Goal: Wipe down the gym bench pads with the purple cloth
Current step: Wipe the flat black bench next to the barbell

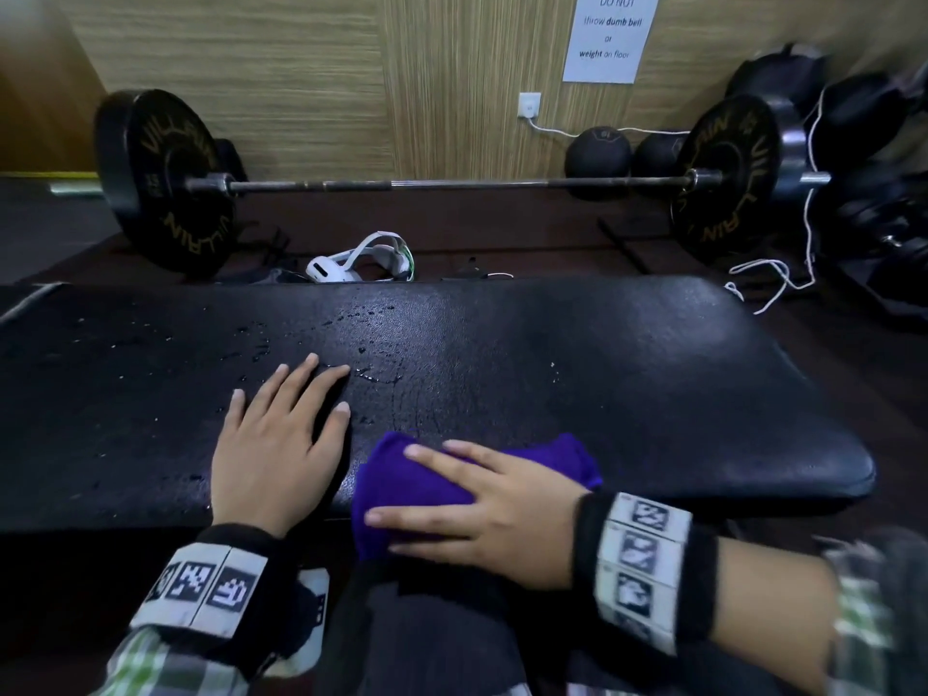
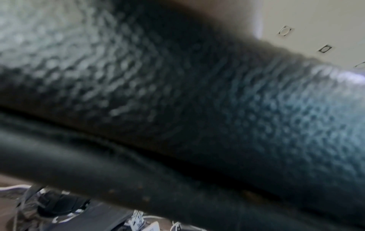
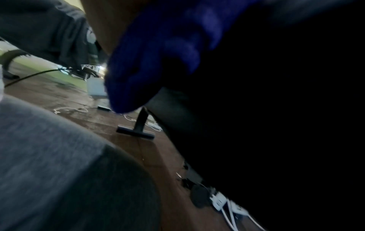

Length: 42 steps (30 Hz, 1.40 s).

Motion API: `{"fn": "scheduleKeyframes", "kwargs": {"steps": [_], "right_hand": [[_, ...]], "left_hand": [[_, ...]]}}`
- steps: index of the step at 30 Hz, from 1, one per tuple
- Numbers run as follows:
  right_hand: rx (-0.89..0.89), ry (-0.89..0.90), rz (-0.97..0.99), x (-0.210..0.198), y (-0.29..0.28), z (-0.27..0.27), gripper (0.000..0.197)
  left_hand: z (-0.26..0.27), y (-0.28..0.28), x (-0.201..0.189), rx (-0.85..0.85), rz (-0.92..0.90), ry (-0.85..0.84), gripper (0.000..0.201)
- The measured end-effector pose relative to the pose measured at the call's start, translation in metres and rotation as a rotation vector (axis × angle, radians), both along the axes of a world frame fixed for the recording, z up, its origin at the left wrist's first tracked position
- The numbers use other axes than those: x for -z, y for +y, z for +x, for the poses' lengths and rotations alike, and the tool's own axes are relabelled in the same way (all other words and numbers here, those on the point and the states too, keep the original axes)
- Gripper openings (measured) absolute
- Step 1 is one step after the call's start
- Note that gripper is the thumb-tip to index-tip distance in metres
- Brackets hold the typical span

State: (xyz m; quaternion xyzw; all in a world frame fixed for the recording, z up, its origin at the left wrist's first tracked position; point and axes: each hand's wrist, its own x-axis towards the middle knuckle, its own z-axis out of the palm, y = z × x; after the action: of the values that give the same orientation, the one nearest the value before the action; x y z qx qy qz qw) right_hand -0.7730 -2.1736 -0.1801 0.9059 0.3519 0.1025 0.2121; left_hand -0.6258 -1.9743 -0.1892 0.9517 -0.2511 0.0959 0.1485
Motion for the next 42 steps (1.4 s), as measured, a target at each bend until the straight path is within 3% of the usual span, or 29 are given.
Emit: {"fn": "scheduleKeyframes", "kwargs": {"steps": [3, 10, 12, 16, 20, 27, 29, 37, 42], "right_hand": [[0.003, -0.033, -0.041, 0.0, -0.004, -0.001, 0.045], [0.058, -0.112, -0.126, -0.002, -0.108, -0.08, 0.056], [0.069, -0.121, -0.114, -0.002, -0.102, -0.075, 0.053], [0.002, -0.166, -0.041, 0.007, -0.038, -0.034, 0.046], [-0.026, -0.11, -0.002, 0.009, -0.005, -0.006, 0.043], [0.045, -0.131, -0.105, 0.002, -0.114, -0.083, 0.048], [0.08, -0.119, -0.101, -0.001, -0.123, -0.091, 0.049], [-0.012, -0.133, 0.068, 0.009, -0.011, -0.016, 0.041], [0.033, -0.015, 0.129, 0.0, -0.026, -0.017, 0.039]], "left_hand": [[0.001, 0.001, 0.0, 0.002, -0.004, 0.009, 0.063], [-0.002, 0.001, 0.002, -0.006, -0.013, 0.011, 0.062], [-0.001, 0.0, 0.002, -0.01, -0.013, 0.01, 0.061], [0.0, 0.0, 0.001, -0.008, -0.013, 0.005, 0.062], [0.0, 0.001, 0.001, 0.004, -0.017, 0.015, 0.064], [0.001, 0.0, 0.002, 0.002, -0.007, 0.014, 0.062], [0.0, 0.0, 0.002, 0.0, -0.006, 0.018, 0.062], [-0.001, 0.003, 0.001, 0.01, -0.01, 0.014, 0.059], [-0.001, 0.004, 0.001, -0.039, -0.018, 0.051, 0.058]]}}
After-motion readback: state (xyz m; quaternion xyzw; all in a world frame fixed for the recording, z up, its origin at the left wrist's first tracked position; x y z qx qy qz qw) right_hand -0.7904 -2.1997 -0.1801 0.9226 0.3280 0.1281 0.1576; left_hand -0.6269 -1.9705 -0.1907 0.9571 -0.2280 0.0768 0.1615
